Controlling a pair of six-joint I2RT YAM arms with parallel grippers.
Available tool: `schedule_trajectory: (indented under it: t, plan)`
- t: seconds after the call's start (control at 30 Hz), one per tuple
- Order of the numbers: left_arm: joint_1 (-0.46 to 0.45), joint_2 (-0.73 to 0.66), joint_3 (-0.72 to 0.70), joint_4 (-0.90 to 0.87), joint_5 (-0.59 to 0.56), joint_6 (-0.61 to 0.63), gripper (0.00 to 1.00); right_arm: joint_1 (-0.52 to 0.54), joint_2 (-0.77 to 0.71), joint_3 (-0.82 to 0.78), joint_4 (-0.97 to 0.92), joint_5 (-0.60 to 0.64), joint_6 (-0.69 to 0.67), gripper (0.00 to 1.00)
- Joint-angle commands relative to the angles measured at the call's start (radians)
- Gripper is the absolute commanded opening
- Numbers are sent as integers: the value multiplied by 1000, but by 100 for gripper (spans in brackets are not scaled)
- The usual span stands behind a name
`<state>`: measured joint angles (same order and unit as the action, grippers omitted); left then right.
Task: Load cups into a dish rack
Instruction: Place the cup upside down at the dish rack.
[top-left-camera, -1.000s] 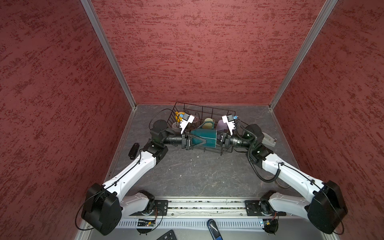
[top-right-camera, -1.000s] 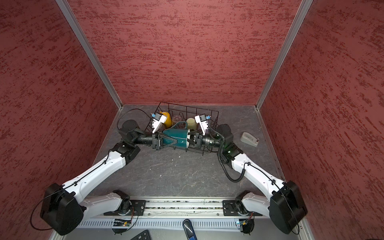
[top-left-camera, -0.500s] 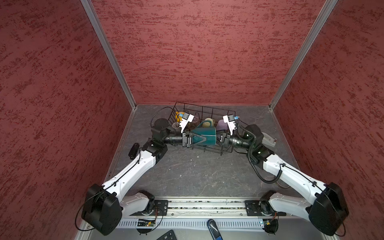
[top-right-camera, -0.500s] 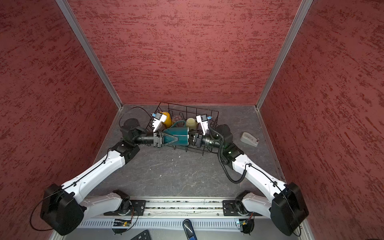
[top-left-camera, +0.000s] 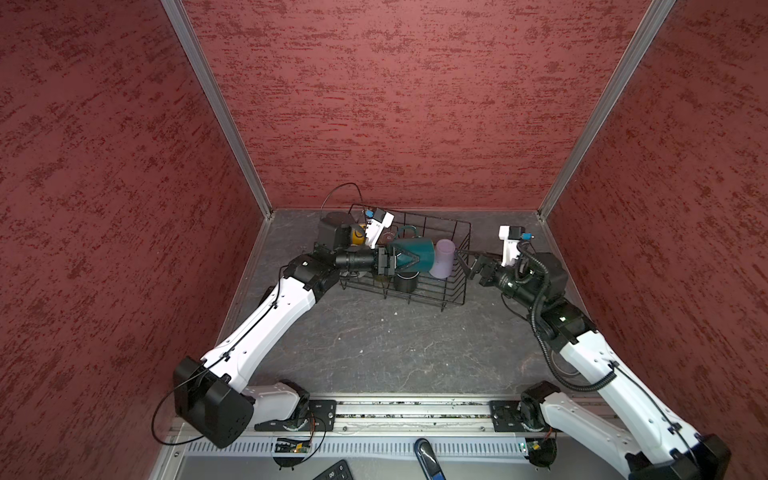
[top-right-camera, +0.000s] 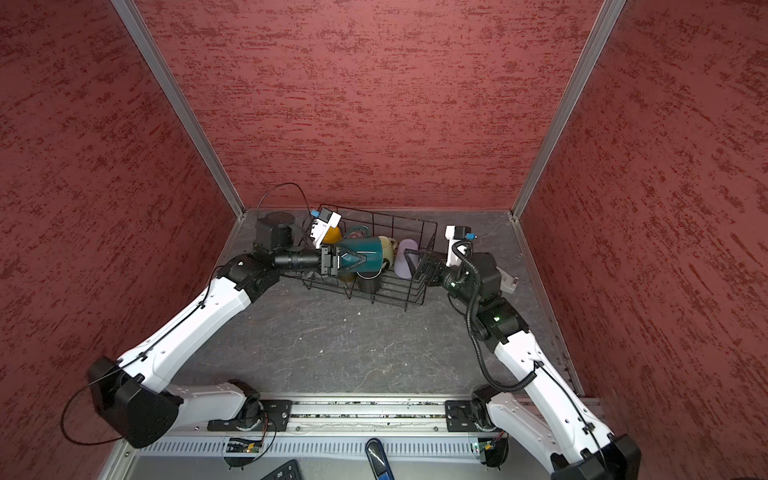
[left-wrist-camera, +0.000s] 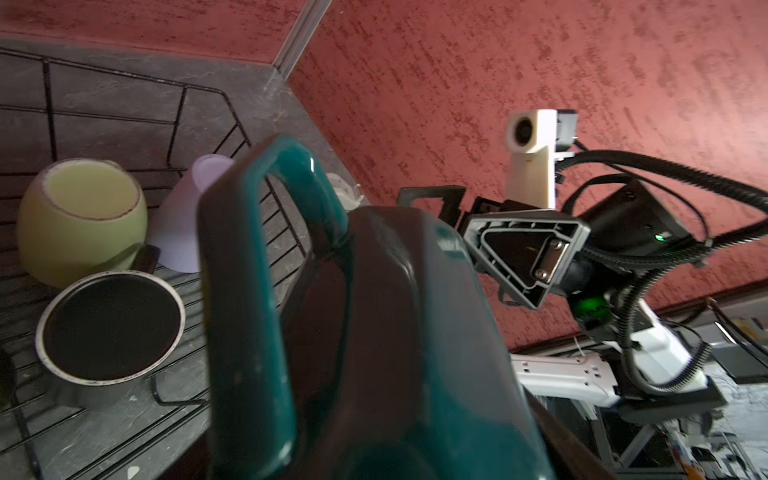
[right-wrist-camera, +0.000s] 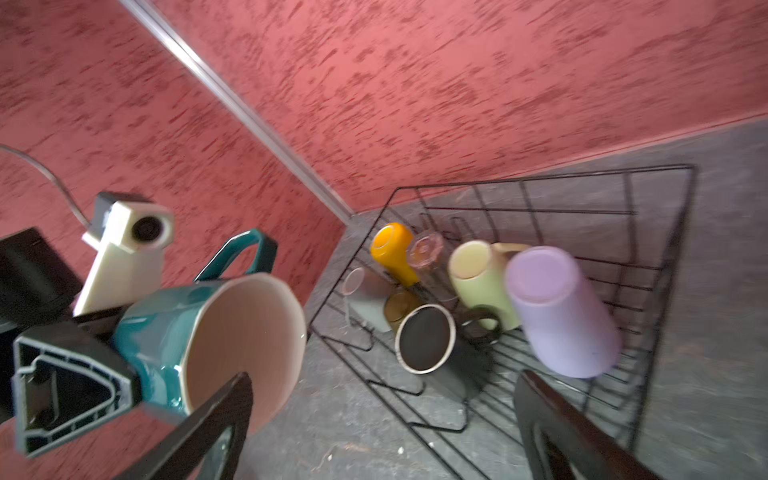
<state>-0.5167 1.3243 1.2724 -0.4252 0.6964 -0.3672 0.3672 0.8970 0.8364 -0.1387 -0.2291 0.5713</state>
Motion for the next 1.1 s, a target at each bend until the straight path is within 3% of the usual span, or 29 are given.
schedule_trajectory:
  t: [0.0,0.17,0.33,1.07]
  plan:
    - [-63,51,102,-154,-173,120,0,-43,-3,31,-159,125,-27,99]
    - [-169,171,237,-283,-377,176,0,-97,8,37,-191,136,-35,99]
    - [-235,274,335,-352,-504,194,0,-124,17,30,-188,111,-42,99]
    - [-321,616,632,-512,-736,159,0,-170,-9,-41,-169,73,-50,99]
